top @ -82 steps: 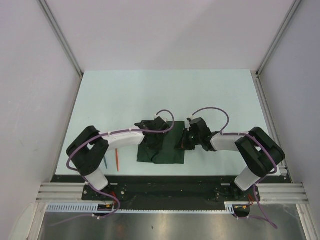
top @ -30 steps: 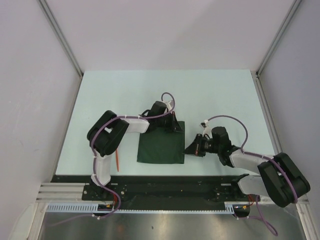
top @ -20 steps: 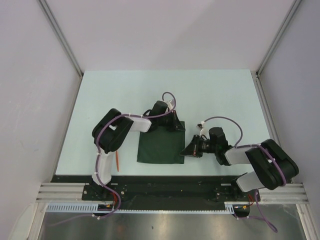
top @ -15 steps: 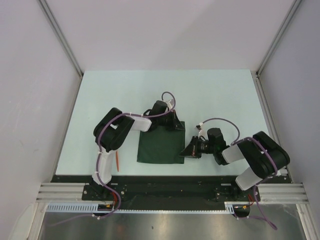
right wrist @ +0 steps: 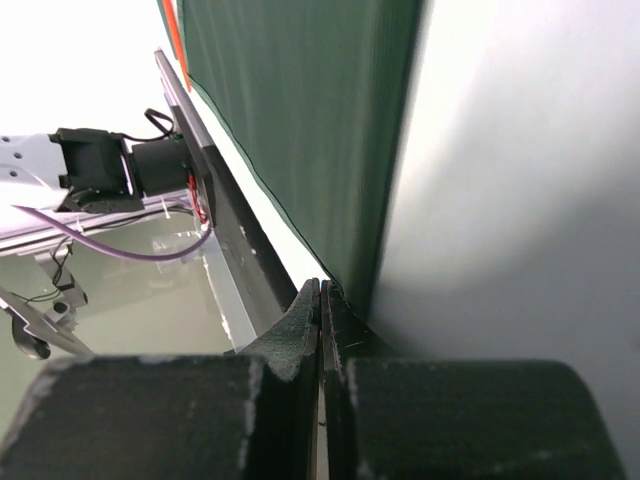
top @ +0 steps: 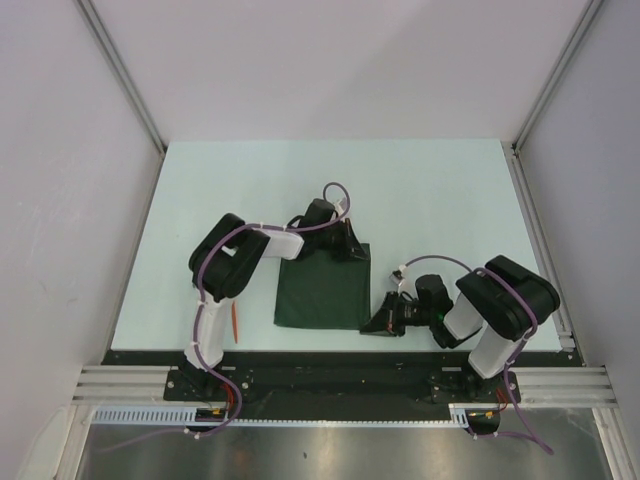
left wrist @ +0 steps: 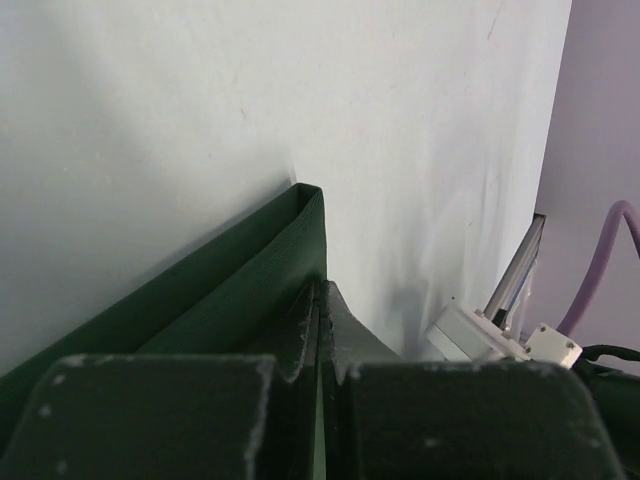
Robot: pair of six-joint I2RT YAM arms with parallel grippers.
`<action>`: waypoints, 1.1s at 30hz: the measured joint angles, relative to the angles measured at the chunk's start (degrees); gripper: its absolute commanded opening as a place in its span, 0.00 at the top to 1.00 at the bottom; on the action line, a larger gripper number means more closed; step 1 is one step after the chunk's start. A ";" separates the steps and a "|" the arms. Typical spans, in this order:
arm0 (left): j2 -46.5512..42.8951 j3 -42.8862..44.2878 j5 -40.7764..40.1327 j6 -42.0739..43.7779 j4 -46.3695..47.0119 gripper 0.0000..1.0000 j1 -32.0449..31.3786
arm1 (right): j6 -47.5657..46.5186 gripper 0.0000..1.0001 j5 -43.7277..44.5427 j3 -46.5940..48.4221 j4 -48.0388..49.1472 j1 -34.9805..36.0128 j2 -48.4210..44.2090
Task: Fold the napkin into a case and place the utensils inside
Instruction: Smooth out the square-folded napkin at the center of the board.
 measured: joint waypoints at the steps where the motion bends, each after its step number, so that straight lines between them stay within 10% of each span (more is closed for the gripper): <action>1: 0.04 0.09 0.02 0.00 -0.09 1.00 0.02 | -0.15 1.00 0.15 -0.44 -0.07 0.07 -0.24; 7: 0.28 1.31 0.07 0.61 -1.90 0.99 0.02 | -0.11 1.00 -0.26 -1.42 -0.04 -0.68 -0.94; 16: -3.37 2.71 -0.55 3.67 -9.53 0.60 0.44 | -6.78 0.97 4.04 7.61 -27.98 -2.49 -26.64; 33: -22.51 -11.69 -5.46 6.97 -17.64 0.88 17.14 | -15.54 1.00 2.78 42.99 -38.27 -9.29 3.91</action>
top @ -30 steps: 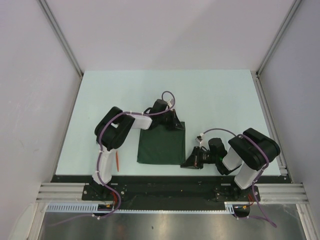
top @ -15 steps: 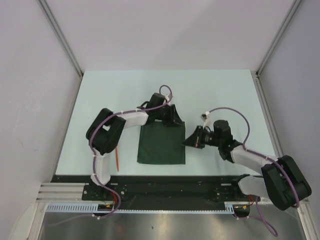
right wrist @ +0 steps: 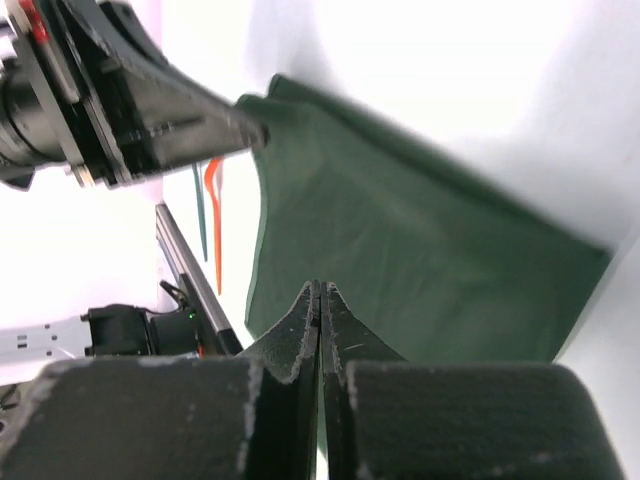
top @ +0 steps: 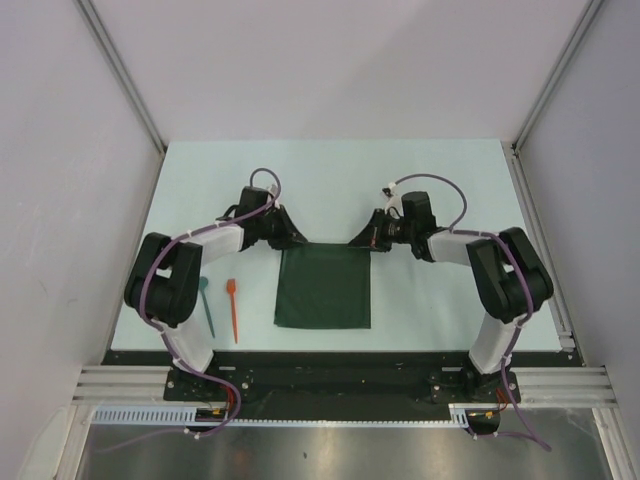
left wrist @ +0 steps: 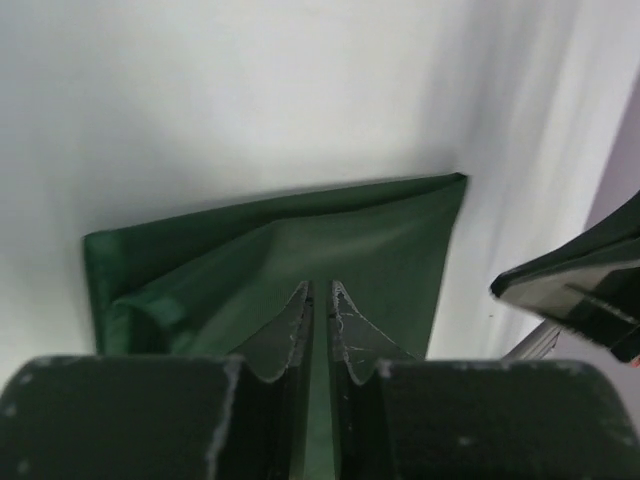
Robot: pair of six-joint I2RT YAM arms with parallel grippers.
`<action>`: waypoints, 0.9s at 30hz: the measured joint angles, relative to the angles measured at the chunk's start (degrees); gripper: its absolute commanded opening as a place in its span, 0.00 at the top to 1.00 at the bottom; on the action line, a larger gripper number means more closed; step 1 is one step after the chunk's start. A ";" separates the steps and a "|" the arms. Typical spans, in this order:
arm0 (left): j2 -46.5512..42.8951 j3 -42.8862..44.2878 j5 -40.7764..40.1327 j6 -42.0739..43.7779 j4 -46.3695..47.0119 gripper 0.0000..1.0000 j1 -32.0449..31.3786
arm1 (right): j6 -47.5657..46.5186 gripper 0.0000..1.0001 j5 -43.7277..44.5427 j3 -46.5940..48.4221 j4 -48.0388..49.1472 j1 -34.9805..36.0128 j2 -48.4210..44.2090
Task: Fold the napkin into a case and place the utensils inside
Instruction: Smooth out the square-folded napkin at the center of the board.
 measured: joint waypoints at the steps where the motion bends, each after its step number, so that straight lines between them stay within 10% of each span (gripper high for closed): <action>1: 0.42 -0.39 -0.37 0.17 -0.81 0.88 0.48 | 0.07 1.00 -0.42 1.09 0.37 -0.15 1.97; 27: 9.16 6.43 -2.51 5.68 -10.23 0.90 5.88 | 1.88 1.00 -6.25 5.60 7.08 -6.62 18.25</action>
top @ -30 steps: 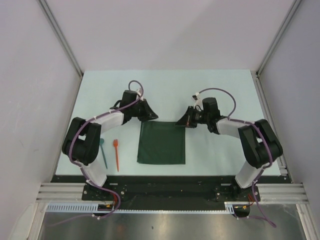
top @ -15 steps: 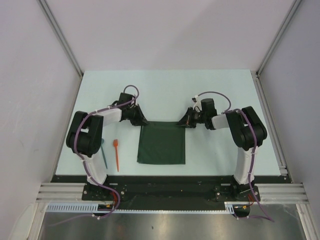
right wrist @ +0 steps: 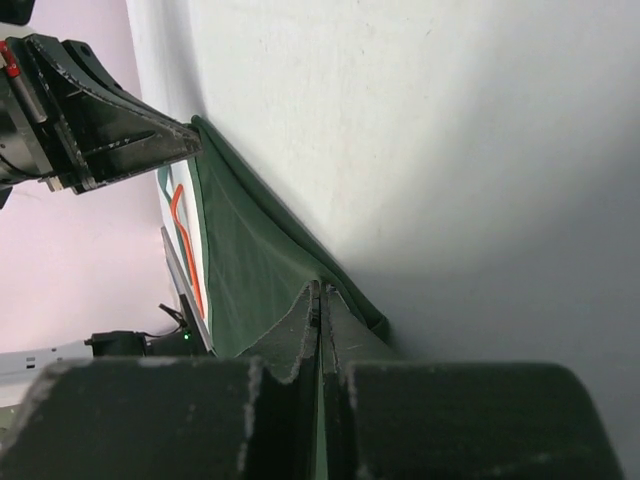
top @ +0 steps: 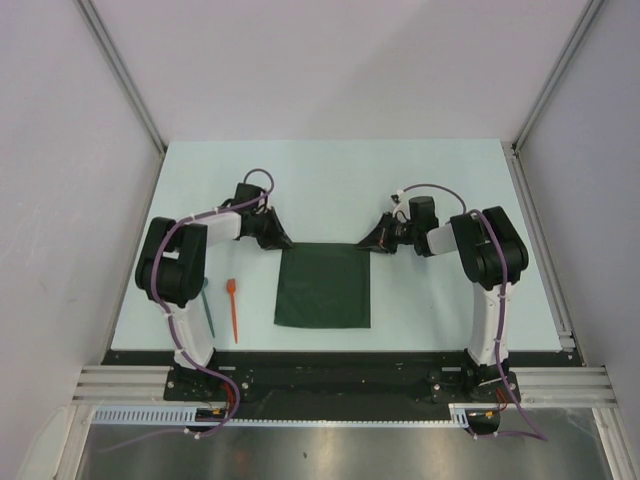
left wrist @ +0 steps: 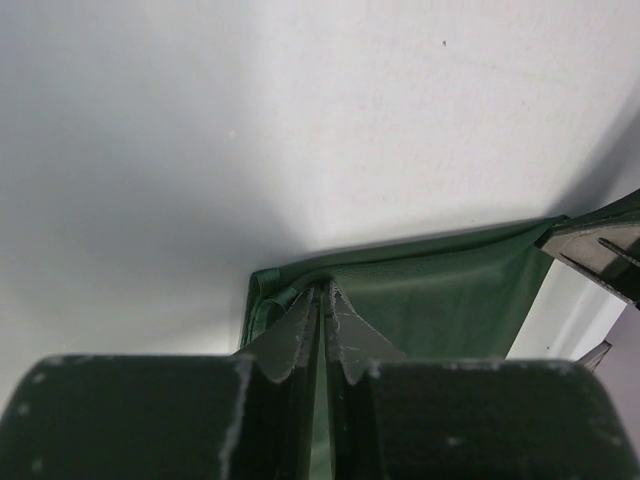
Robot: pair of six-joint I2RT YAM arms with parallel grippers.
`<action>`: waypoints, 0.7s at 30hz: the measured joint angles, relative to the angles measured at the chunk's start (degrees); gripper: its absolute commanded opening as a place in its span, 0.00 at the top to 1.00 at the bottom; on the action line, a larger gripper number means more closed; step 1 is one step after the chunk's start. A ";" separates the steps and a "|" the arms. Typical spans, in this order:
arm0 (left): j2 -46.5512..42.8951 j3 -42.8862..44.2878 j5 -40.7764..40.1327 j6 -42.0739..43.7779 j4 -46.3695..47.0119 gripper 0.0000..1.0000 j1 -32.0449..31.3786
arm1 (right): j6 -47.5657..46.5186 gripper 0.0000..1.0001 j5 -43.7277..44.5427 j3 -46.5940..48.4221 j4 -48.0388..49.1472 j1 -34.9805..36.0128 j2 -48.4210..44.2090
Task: Fold the napkin into a case and place the utensils inside
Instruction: Smooth out the square-folded napkin at the center of the board.
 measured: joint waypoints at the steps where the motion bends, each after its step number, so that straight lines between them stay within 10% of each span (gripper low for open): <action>1: 0.17 0.17 0.02 0.02 0.00 0.89 0.11 | -0.02 1.00 -0.17 0.02 0.13 -0.13 0.11; 21: -14.51 3.93 -9.57 6.64 -8.94 0.55 -1.29 | -15.28 0.49 8.79 8.44 -27.28 -1.18 -14.62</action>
